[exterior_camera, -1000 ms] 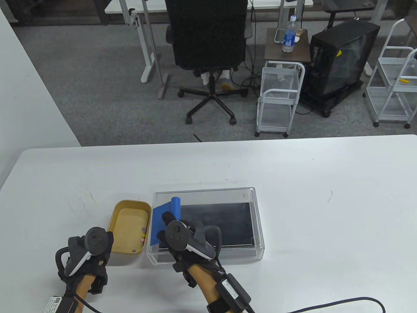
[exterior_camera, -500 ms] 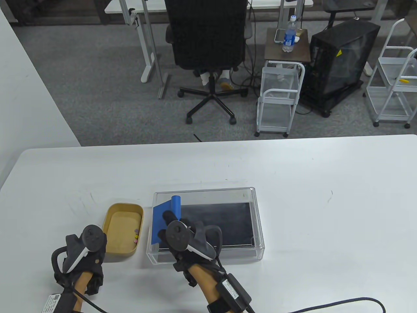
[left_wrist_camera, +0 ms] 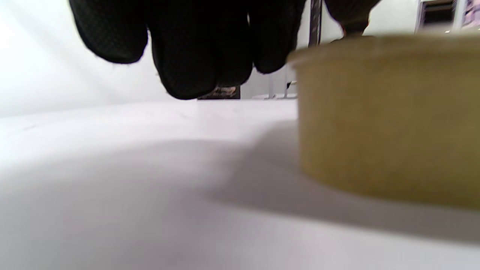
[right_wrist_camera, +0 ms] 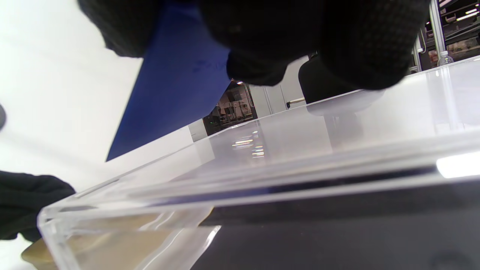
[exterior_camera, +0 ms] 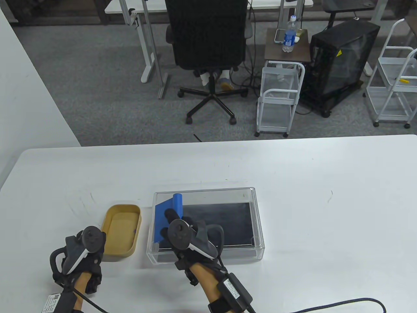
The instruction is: Scrape buttons from drawer organizer into bento box
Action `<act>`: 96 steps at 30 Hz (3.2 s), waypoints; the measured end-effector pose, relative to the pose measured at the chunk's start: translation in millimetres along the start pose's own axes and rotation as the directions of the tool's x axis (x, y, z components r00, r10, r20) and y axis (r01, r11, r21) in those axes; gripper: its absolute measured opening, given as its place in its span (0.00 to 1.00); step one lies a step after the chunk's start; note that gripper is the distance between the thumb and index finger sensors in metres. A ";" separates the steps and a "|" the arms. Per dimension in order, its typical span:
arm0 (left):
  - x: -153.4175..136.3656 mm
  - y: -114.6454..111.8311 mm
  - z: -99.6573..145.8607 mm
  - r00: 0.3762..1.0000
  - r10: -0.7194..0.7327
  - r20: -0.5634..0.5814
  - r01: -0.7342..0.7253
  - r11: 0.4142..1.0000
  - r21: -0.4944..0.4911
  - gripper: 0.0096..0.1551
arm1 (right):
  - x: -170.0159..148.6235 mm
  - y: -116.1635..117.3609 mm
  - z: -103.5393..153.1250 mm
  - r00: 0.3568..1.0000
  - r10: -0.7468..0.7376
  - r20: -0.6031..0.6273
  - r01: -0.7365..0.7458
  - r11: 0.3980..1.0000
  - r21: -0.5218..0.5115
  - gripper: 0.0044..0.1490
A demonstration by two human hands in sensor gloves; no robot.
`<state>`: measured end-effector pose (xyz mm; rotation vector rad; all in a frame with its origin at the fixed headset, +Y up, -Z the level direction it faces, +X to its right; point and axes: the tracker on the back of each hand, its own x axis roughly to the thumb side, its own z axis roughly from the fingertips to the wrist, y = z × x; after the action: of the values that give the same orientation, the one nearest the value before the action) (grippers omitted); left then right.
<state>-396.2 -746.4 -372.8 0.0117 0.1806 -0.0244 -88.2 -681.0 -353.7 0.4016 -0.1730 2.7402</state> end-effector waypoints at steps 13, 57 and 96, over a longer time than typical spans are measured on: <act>34.9 44.1 40.0 0.970 0.062 0.236 -0.121 0.962 0.244 0.33 | -21.5 -19.0 14.5 1.000 0.008 -0.030 -0.010 0.998 -0.065 0.39; 125.3 48.0 124.3 0.665 -0.106 0.739 -0.173 0.941 0.291 0.36 | -234.6 -59.8 112.2 0.795 -0.142 -0.590 0.020 0.978 -0.208 0.50; 128.4 47.0 125.5 0.640 -0.108 0.761 -0.163 0.948 0.272 0.36 | -253.8 -59.7 109.7 0.724 -0.090 -0.684 -0.060 0.980 -0.192 0.43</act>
<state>-246.2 -704.1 -272.1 0.3297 -0.7051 -0.0251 188.5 -729.9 -321.1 -0.6862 -0.2369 2.6128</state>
